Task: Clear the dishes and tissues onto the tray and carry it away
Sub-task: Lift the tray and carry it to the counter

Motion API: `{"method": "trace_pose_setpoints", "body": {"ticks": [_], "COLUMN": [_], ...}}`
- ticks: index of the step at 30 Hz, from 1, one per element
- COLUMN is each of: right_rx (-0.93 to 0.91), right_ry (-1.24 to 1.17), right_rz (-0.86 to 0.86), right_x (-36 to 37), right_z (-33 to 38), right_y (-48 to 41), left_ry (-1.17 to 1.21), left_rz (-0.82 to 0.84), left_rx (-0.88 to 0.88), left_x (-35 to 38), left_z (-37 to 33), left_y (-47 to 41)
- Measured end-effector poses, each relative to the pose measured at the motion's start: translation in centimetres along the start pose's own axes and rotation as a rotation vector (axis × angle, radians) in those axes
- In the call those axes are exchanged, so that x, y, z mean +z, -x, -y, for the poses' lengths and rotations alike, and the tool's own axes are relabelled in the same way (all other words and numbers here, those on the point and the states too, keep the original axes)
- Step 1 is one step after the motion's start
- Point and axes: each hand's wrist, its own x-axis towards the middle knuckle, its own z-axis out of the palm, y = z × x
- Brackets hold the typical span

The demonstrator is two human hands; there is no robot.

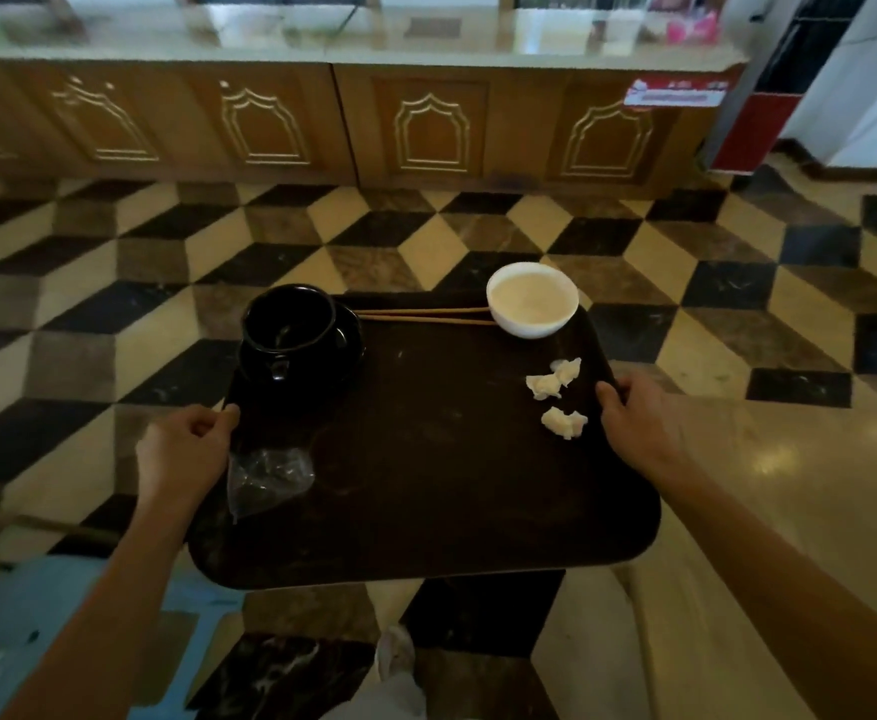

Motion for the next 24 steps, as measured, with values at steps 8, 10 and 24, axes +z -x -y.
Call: {"method": "trace_pose_setpoints", "body": {"ticks": [8, 10, 24], "right_rx": [-0.054, -0.058, -0.126], "right_ry": [0.071, 0.064, 0.064], "right_rz": [-0.012, -0.005, 0.073], "right_x": [6.6, 7.8, 13.0], "right_z": [9.2, 10.8, 19.8], "right_y": [-3.1, -3.7, -13.9], "left_ry": [0.001, -0.004, 0.003], "left_rz": [-0.074, -0.079, -0.124], "left_rx": [-0.051, -0.057, -0.13], "left_x": [-5.2, -6.0, -5.1], "left_z": [3.1, 3.3, 4.4], "left_y": [-7.4, -8.9, -19.2]}}
